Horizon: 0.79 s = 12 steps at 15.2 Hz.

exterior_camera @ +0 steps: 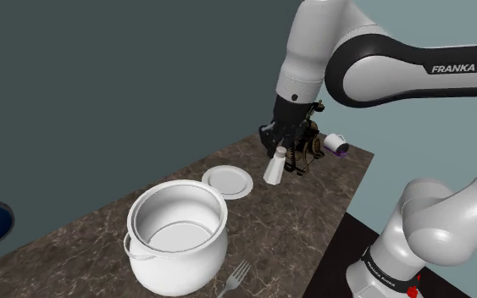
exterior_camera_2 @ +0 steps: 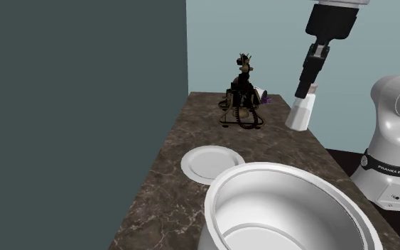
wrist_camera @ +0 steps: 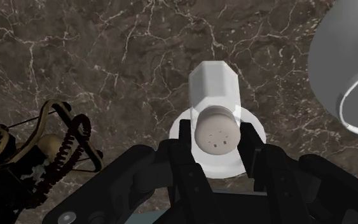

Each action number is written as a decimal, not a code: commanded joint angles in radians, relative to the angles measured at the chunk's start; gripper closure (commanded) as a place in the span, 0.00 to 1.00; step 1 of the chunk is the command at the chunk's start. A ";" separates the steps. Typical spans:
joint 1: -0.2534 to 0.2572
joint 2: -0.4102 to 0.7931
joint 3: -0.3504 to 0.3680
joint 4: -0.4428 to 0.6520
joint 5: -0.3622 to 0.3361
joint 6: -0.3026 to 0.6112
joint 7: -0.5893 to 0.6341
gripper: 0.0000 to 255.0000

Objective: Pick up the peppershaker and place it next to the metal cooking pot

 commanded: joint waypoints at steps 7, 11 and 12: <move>0.004 0.006 0.011 -0.101 0.004 0.107 0.013 1.00; 0.005 0.015 0.018 -0.149 0.005 0.163 0.021 1.00; 0.005 0.018 0.020 -0.160 0.005 0.177 0.023 1.00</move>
